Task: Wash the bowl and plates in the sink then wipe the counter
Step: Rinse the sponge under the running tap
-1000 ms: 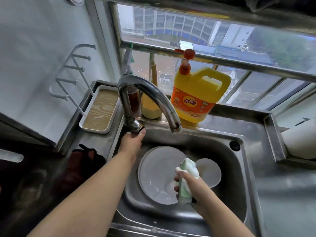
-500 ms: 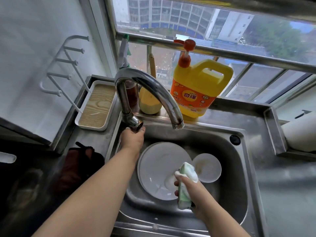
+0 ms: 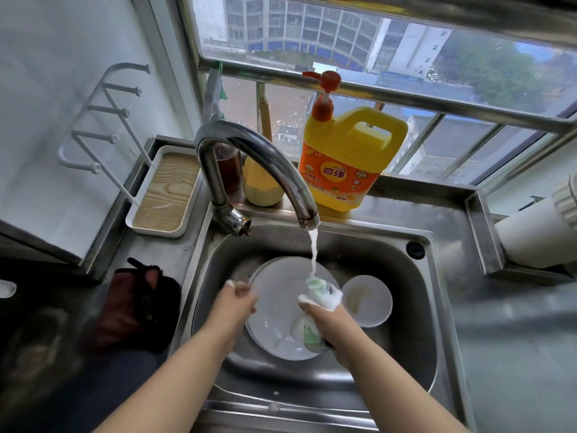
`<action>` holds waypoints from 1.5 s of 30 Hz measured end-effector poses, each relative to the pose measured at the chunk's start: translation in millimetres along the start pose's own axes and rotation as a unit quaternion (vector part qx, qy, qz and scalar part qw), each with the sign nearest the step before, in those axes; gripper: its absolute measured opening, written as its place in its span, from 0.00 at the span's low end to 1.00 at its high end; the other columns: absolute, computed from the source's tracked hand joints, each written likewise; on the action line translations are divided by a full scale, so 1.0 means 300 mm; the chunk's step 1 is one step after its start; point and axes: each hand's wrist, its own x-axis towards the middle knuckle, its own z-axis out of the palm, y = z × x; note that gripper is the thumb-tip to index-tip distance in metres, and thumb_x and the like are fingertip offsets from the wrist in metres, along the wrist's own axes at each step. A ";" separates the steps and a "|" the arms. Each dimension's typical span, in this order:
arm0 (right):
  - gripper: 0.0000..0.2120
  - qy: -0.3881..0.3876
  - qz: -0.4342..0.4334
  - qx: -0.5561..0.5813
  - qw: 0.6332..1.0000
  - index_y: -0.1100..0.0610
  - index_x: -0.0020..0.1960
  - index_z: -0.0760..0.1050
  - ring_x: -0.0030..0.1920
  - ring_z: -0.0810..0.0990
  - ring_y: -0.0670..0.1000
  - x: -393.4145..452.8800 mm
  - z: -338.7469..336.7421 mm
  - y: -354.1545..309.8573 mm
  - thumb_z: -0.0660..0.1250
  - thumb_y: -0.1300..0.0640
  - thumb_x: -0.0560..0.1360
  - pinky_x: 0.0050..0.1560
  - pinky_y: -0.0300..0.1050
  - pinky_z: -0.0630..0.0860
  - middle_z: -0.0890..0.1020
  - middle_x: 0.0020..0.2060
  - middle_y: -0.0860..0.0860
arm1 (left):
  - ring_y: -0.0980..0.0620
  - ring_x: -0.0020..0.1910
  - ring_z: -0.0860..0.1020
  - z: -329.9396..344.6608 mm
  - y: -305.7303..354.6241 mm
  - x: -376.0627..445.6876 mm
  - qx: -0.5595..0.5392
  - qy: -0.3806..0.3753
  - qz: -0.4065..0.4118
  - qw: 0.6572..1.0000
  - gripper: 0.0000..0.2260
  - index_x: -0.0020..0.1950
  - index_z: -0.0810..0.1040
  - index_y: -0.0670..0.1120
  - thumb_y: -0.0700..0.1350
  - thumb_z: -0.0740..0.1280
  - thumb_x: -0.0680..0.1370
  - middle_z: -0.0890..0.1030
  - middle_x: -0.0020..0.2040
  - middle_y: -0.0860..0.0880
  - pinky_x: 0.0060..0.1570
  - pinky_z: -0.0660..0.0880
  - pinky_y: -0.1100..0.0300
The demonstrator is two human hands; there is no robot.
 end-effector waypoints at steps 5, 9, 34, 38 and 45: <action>0.31 0.087 0.022 -0.042 0.995 0.54 0.55 0.72 0.41 0.80 0.55 0.026 0.001 0.047 0.68 0.37 0.60 0.45 0.52 0.79 0.79 0.40 0.52 | 0.54 0.44 0.79 0.048 -0.052 -0.152 0.013 -0.237 -0.013 0.971 0.17 0.56 0.73 0.44 0.40 0.71 0.68 0.80 0.53 0.44 0.42 0.75 0.64; 0.23 0.097 -0.023 -0.051 0.994 0.48 0.54 0.64 0.48 0.81 0.53 0.039 0.042 -0.012 0.69 0.46 0.63 0.51 0.55 0.80 0.78 0.48 0.50 | 0.55 0.52 0.80 0.107 -0.062 -0.184 -0.033 -0.278 -0.007 0.960 0.21 0.60 0.71 0.49 0.42 0.72 0.69 0.82 0.54 0.49 0.50 0.74 0.63; 0.43 0.111 -0.267 -0.425 0.857 0.50 0.76 0.53 0.72 0.58 0.54 -0.030 0.079 -0.040 0.47 0.29 0.67 0.72 0.49 0.57 0.58 0.72 0.52 | 0.41 0.56 0.80 0.100 -0.015 -0.183 -0.210 -0.133 -0.016 0.969 0.13 0.55 0.72 0.40 0.26 0.59 0.75 0.80 0.55 0.38 0.51 0.80 0.56; 0.43 0.120 -0.258 -0.440 0.852 0.55 0.77 0.52 0.76 0.53 0.53 -0.057 0.032 -0.024 0.49 0.32 0.70 0.74 0.43 0.46 0.53 0.77 0.54 | 0.43 0.53 0.81 0.132 -0.022 -0.206 -0.198 -0.164 -0.031 0.966 0.14 0.55 0.73 0.40 0.25 0.59 0.75 0.82 0.52 0.40 0.55 0.78 0.50; 0.30 0.148 -0.403 -0.510 0.745 0.60 0.66 0.73 0.63 0.76 0.57 -0.048 -0.022 -0.034 0.56 0.41 0.74 0.60 0.56 0.74 0.78 0.62 0.55 | 0.43 0.50 0.80 0.145 -0.020 -0.204 -0.225 -0.172 -0.042 0.958 0.16 0.52 0.72 0.39 0.23 0.56 0.73 0.83 0.46 0.41 0.54 0.77 0.47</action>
